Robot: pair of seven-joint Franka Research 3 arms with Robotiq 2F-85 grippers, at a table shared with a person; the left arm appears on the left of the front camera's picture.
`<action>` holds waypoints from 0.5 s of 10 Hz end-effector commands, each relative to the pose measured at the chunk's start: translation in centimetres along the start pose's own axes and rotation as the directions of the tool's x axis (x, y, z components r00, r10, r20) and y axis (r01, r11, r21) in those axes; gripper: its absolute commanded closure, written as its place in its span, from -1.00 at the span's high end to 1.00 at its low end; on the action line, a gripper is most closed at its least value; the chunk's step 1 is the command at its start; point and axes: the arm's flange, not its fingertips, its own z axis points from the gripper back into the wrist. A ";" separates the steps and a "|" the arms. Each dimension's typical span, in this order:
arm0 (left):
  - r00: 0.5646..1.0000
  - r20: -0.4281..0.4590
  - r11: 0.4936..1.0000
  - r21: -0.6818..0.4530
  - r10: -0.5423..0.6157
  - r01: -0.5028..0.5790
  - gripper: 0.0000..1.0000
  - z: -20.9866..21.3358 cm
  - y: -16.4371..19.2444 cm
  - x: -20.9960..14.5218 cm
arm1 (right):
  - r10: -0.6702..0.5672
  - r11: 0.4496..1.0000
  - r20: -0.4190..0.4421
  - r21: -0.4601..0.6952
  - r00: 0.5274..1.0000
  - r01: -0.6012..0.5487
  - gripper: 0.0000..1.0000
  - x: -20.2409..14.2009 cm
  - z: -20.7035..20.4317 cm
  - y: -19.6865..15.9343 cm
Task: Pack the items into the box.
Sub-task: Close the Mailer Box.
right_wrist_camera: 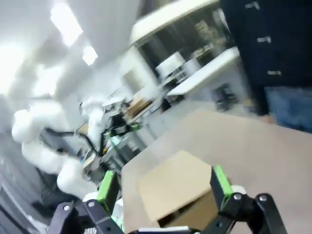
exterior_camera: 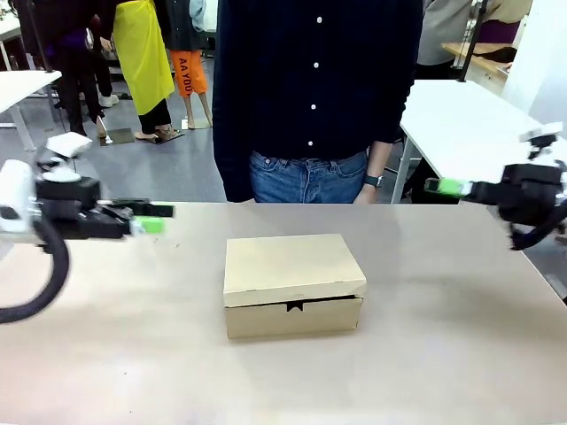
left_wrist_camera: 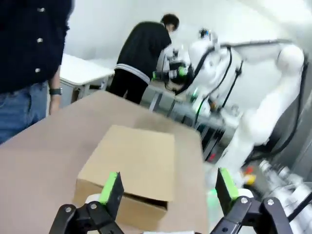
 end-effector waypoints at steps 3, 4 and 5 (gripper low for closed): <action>0.846 0.299 0.869 0.094 0.441 -0.486 1.00 9.3 -2.6 -3.7 | -0.203 0.953 0.021 -0.226 0.979 0.202 1.00 -3.7 7.6 4.8; 0.846 0.279 0.856 0.128 0.454 -0.501 1.00 9.5 -1.4 -4.1 | -0.143 0.950 0.031 -0.277 0.989 0.146 1.00 -3.4 7.0 3.8; 0.892 0.246 0.916 0.035 0.380 -0.399 1.00 11.0 1.0 -2.1 | -0.152 0.967 0.035 -0.200 0.988 0.156 1.00 0.1 8.8 -0.8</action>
